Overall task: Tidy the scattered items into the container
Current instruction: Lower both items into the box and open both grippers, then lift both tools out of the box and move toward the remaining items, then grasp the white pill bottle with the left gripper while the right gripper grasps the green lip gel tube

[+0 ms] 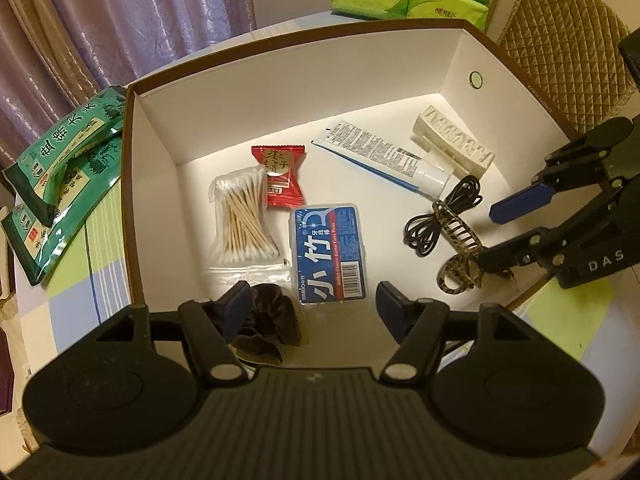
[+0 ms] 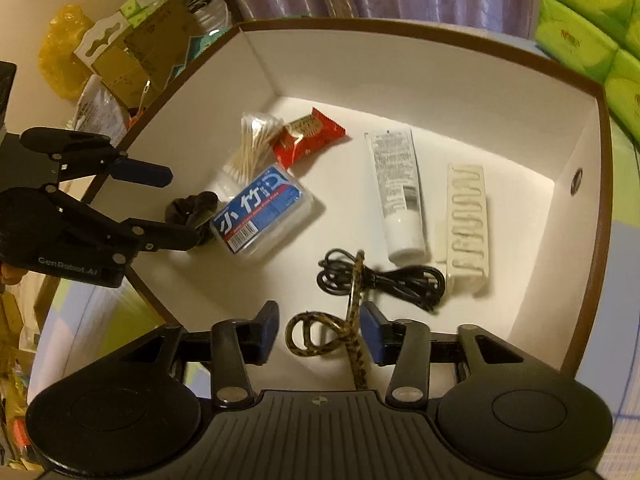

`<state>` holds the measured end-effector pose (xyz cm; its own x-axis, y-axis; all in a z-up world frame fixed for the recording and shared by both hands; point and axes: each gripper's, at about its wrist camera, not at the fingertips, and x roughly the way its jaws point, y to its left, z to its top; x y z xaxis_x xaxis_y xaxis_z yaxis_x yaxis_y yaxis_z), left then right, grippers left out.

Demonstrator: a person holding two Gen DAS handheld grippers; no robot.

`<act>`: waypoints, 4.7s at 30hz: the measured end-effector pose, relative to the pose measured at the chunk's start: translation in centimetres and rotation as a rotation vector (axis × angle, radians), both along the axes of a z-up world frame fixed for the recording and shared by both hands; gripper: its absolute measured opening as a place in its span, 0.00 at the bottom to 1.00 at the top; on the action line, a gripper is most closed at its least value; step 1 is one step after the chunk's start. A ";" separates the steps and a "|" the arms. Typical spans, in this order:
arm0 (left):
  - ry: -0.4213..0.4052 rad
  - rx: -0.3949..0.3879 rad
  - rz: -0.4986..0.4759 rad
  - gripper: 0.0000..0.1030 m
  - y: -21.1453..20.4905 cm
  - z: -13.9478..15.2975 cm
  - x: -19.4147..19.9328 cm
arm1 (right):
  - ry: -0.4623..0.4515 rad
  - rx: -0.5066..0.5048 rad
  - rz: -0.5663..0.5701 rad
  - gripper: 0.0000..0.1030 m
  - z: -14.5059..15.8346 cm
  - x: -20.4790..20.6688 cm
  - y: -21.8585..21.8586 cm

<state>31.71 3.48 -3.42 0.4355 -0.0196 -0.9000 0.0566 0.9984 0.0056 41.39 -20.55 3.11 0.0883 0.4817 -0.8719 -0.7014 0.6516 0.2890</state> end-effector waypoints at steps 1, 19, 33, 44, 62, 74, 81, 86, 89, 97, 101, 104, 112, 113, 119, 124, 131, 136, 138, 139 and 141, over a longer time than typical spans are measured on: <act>0.002 -0.002 0.004 0.63 0.0 0.0 0.0 | -0.006 -0.007 -0.012 0.60 0.0 0.0 -0.1; -0.017 -0.003 0.060 0.89 -0.7 1.5 -1.1 | -0.135 0.020 -0.099 0.95 3.0 -2.2 -0.3; -0.073 -0.024 0.081 0.89 -1.8 4.1 -3.6 | -0.287 0.074 -0.112 0.96 6.2 -5.8 -1.6; -0.119 -0.018 0.106 0.89 -2.6 6.1 -6.0 | -0.348 0.090 -0.126 0.96 7.9 -7.8 -2.5; -0.173 -0.019 0.198 0.89 -3.0 6.6 -12.2 | -0.447 0.171 -0.101 0.96 8.0 -14.4 -5.1; -0.130 -0.067 0.298 0.88 -3.0 3.7 -16.6 | -0.415 0.166 -0.139 0.96 5.6 -17.6 -6.7; -0.094 -0.070 0.322 0.87 -3.0 1.5 -18.4 | -0.424 0.140 -0.110 0.96 3.6 -19.0 -6.8; -0.078 -0.064 0.334 0.86 -2.8 0.4 -18.9 | -0.402 0.127 -0.102 0.96 1.8 -19.2 -6.8; -0.073 -0.054 0.342 0.86 -2.5 -0.4 -18.9 | -0.392 0.099 -0.082 0.96 0.4 -19.3 -6.6; -0.052 -0.075 0.324 0.80 -3.0 -2.6 -17.6 | -0.349 0.049 -0.075 0.96 -2.2 -18.3 -6.4; -0.049 -0.092 0.315 0.76 -3.4 -3.5 -16.5 | -0.335 0.033 -0.091 0.96 -2.9 -17.4 -6.8; -0.049 -0.095 0.307 0.65 -3.6 -4.2 -15.6 | -0.321 0.027 -0.106 0.96 -3.3 -16.5 -7.0; -0.023 -0.090 0.288 0.46 -3.7 -6.1 -13.2 | -0.293 0.046 -0.125 0.96 -4.2 -15.0 -7.2; -0.022 -0.091 0.287 0.41 -3.7 -6.2 -13.0 | -0.291 0.048 -0.126 0.96 -4.2 -14.9 -7.2; -0.036 -0.083 0.273 0.22 -3.5 -7.0 -12.3 | -0.291 0.064 -0.120 0.96 -4.7 -14.2 -6.5; -0.036 -0.074 0.281 0.22 -2.4 -7.0 -12.5 | -0.309 0.081 -0.120 0.96 -5.2 -13.6 -5.5; -0.030 -0.060 0.337 0.22 -0.3 -6.9 -13.4 | -0.336 0.068 -0.073 0.96 -6.6 -13.0 -3.8; -0.023 -0.050 0.345 0.22 0.1 -6.9 -13.7 | -0.376 0.028 -0.030 0.96 -7.5 -12.9 -2.7; -0.021 -0.042 0.339 0.22 0.0 -6.8 -13.8 | -0.383 0.032 -0.010 0.96 -7.6 -13.0 -2.5; -0.021 -0.039 0.338 0.22 -0.1 -6.9 -13.8 | -0.388 0.033 -0.007 0.96 -7.7 -13.1 -2.5; -0.021 -0.034 0.337 0.22 -0.1 -6.8 -13.9 | -0.391 0.036 -0.007 0.96 -7.8 -13.1 -2.6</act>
